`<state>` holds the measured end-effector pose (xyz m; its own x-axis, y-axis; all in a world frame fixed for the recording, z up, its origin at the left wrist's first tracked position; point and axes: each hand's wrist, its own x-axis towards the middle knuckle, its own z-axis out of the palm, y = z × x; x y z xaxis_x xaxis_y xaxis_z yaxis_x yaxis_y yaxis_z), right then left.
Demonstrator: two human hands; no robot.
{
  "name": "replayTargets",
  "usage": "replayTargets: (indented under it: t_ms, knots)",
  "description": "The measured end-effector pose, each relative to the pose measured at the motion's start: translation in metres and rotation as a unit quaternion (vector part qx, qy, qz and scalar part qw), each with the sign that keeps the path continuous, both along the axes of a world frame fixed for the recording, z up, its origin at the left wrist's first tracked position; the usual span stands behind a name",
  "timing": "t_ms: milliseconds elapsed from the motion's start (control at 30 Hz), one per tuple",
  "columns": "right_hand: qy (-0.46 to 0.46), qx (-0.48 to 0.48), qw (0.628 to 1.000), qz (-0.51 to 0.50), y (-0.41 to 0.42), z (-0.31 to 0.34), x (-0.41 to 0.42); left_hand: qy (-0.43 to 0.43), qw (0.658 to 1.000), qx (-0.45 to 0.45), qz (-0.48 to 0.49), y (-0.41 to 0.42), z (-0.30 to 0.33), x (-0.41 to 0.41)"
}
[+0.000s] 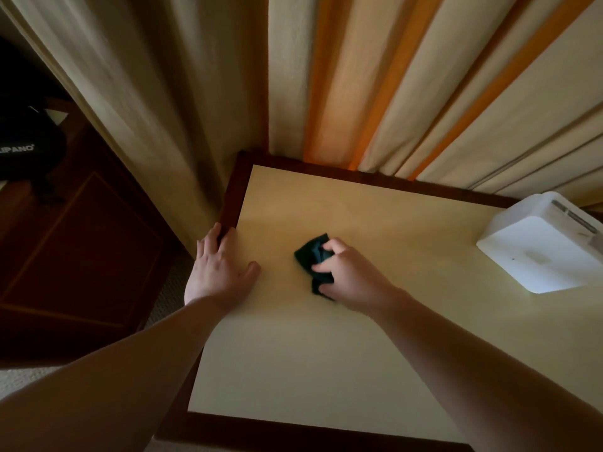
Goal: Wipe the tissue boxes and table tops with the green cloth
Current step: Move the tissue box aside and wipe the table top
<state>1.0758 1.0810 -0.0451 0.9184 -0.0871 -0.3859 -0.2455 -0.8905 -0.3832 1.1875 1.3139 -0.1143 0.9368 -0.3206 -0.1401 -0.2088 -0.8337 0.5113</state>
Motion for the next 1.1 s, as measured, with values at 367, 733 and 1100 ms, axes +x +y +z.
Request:
replayTargets:
  t_ms: [367,733,1100]
  knots:
    - [-0.073,-0.022,0.991,-0.108,-0.042,0.008,-0.011,0.0,1.0,0.006,0.01,-0.002,0.001,0.0]
    - [-0.013,0.005,0.993,-0.114,-0.015,-0.01,-0.078,0.001,1.0,0.006,0.012,-0.002,0.001,-0.002]
    - [-0.051,0.009,0.997,-0.062,-0.008,-0.004,-0.007,0.009,1.0,0.02,0.018,-0.003,0.002,-0.001]
